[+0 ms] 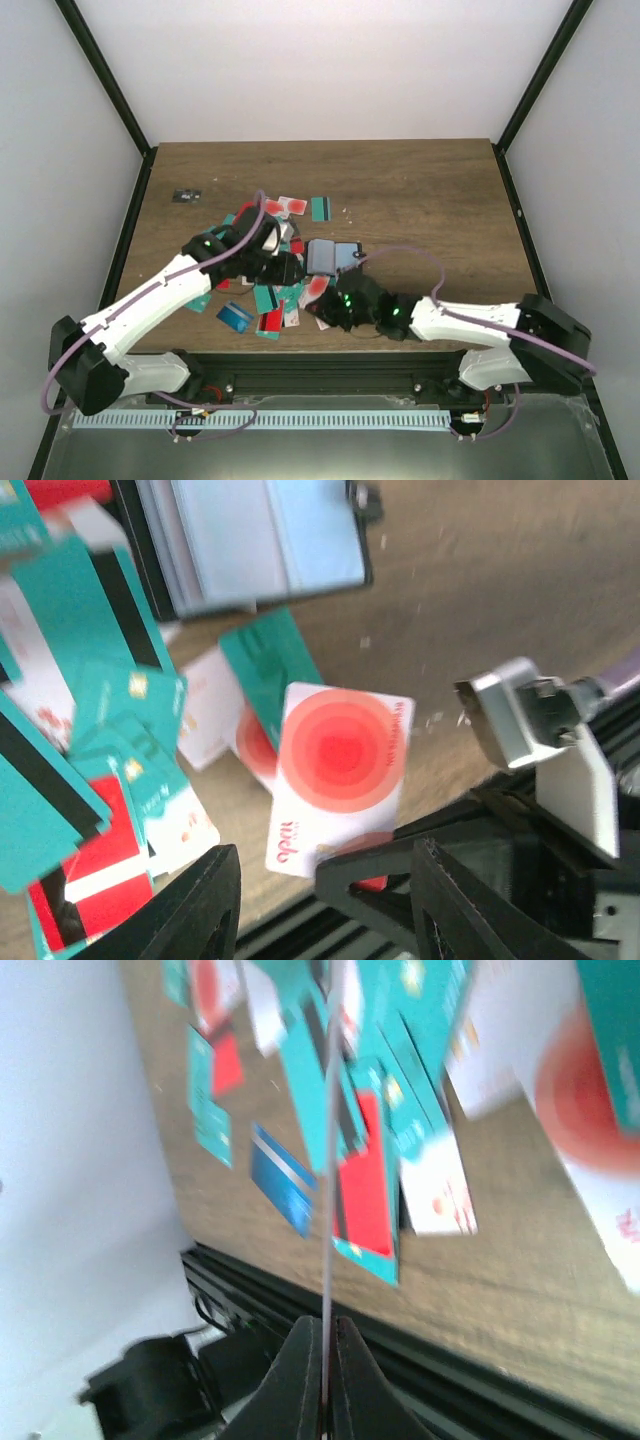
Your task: Put the credit cards into the card holder
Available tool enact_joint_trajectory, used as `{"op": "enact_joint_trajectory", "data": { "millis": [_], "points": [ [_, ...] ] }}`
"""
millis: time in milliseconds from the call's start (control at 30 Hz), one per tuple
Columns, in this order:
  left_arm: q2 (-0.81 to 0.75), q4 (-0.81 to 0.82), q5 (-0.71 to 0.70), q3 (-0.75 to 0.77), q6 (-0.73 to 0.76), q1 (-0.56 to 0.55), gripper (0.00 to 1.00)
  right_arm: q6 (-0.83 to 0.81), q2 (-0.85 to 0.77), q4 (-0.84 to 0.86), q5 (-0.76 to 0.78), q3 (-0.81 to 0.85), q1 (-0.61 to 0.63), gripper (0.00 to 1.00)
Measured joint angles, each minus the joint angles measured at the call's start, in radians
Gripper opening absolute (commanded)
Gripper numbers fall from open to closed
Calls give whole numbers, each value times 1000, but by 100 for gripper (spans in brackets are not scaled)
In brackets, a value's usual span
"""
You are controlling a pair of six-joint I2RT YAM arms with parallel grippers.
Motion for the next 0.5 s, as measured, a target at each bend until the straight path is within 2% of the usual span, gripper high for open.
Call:
{"op": "enact_joint_trajectory", "data": {
  "millis": [200, 333, 500],
  "points": [
    [60, -55, 2, 189, 59, 103, 56, -270, -103, -158, -135, 116, -258, 1],
    [144, -59, 56, 319, 102, 155, 57, -457, -107, -235, -322, 187, -469, 1],
    [225, -15, 159, 394, 124, 184, 58, -618, -78, -284, -528, 247, -636, 1]
  ]
}}
